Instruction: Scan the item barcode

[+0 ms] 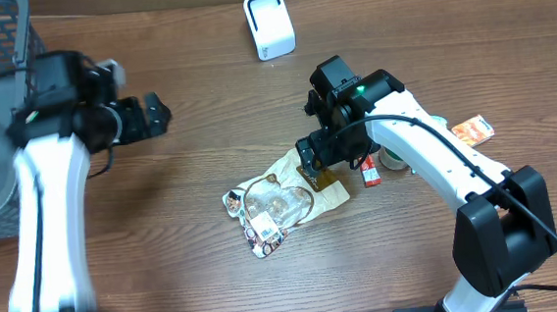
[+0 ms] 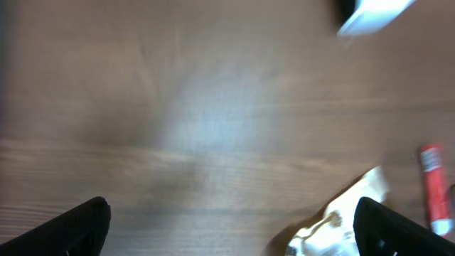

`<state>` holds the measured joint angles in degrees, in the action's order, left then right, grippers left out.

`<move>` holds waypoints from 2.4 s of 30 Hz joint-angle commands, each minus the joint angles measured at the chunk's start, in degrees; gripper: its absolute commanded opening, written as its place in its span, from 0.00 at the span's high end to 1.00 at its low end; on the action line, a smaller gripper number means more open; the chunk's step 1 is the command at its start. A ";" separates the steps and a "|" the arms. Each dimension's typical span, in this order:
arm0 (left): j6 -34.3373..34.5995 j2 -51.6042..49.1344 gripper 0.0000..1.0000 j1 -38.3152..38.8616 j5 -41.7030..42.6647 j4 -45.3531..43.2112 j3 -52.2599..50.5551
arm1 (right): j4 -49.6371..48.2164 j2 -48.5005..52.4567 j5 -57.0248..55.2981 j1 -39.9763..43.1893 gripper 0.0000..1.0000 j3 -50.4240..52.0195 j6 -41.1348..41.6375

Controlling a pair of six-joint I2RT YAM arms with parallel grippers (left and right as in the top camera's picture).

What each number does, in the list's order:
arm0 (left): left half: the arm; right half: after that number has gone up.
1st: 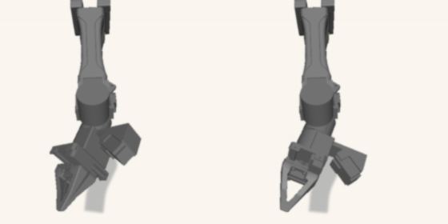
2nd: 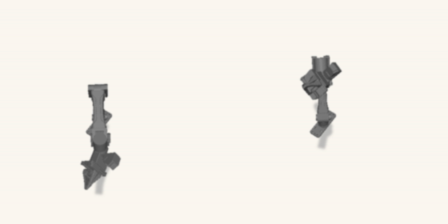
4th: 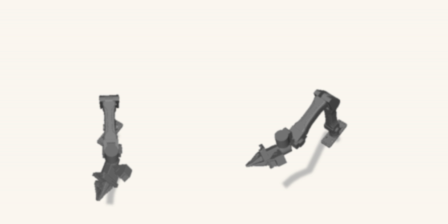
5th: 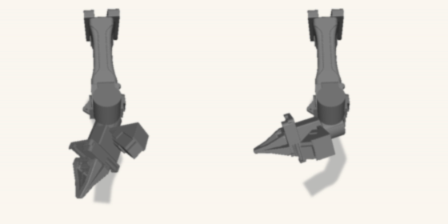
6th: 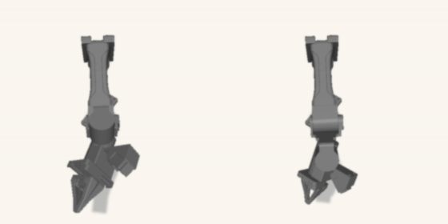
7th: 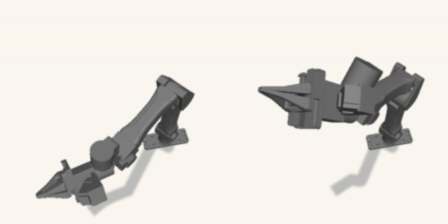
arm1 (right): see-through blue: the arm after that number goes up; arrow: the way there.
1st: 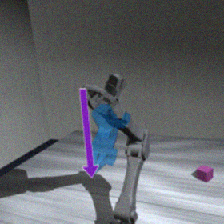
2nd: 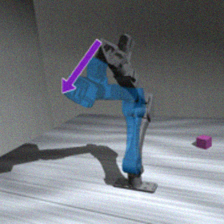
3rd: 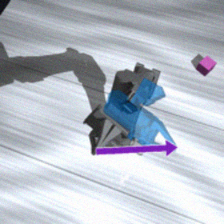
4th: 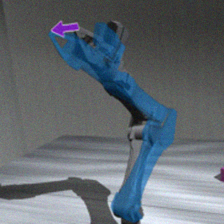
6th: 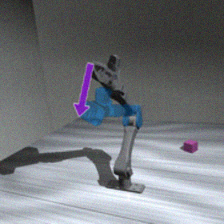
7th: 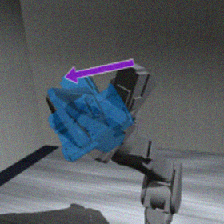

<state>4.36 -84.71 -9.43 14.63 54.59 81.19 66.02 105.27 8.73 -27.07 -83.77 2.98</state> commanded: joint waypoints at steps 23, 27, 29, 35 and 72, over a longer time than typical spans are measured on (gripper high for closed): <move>0.79 47.50 0.00 -0.28 -0.22 2.60 -6.14 | -0.24 -1.44 -0.33 0.15 0.00 0.46 0.24; 0.81 53.22 0.00 -0.28 -0.20 2.78 -13.86 | -0.24 -1.44 -0.33 0.15 0.00 0.46 0.24; 0.79 56.41 0.00 -0.28 -0.20 4.37 -17.92 | -0.24 -1.44 -0.33 0.15 0.00 0.46 0.24; 0.98 67.98 0.00 -0.28 0.20 1.03 -30.58 | -0.24 -1.44 -0.33 0.15 0.00 0.46 0.24; 2.25 84.48 0.00 0.15 -6.05 -72.65 -79.23 | -0.24 -1.44 -0.33 0.15 0.00 0.46 0.24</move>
<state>4.58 -0.89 -9.45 12.97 -19.88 4.16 66.02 105.27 8.58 -27.09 -83.66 3.01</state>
